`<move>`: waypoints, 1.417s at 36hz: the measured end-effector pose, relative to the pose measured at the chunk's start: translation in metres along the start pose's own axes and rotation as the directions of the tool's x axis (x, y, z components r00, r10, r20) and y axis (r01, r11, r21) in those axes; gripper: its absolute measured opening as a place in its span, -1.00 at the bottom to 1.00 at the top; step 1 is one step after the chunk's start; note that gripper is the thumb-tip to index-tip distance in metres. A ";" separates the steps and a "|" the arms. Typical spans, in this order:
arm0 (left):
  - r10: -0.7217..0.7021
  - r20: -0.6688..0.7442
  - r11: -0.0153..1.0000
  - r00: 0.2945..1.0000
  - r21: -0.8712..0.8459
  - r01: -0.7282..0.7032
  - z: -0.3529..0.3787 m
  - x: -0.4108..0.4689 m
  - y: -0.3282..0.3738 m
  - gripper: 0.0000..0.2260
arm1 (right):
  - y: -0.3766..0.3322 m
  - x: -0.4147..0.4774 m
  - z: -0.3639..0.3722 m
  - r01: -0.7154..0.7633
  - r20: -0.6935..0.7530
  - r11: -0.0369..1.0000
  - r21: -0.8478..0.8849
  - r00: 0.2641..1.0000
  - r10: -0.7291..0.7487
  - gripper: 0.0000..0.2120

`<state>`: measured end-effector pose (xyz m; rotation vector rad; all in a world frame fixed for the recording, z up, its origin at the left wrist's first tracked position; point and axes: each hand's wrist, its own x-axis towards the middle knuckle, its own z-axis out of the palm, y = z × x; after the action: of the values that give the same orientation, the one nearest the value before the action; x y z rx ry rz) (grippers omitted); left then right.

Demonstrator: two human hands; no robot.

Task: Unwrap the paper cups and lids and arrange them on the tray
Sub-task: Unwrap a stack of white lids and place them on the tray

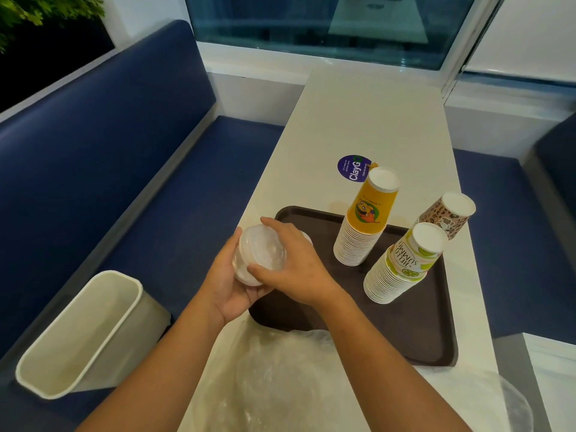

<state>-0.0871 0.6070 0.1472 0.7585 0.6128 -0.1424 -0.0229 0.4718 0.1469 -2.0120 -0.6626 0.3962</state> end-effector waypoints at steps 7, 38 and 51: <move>-0.002 -0.045 1.000 0.999 -0.010 0.002 -0.006 0.009 -0.002 -0.57 | 0.007 0.004 0.006 0.010 0.031 0.999 -0.038 0.999 -0.009 -0.18; -0.042 -0.013 0.980 0.999 -0.197 0.038 -0.030 0.013 -0.003 -0.51 | 0.071 0.053 0.007 -0.153 0.041 0.796 -0.586 0.975 0.218 -0.27; -0.016 -0.017 0.988 1.000 -0.153 0.014 -0.027 0.012 0.003 -0.54 | 0.064 0.067 0.007 -0.099 0.110 0.708 -0.700 0.964 0.244 -0.20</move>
<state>-0.0886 0.6289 0.1269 0.6079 0.6395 -0.1013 0.0459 0.4909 0.0869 -2.7993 -0.8280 0.5136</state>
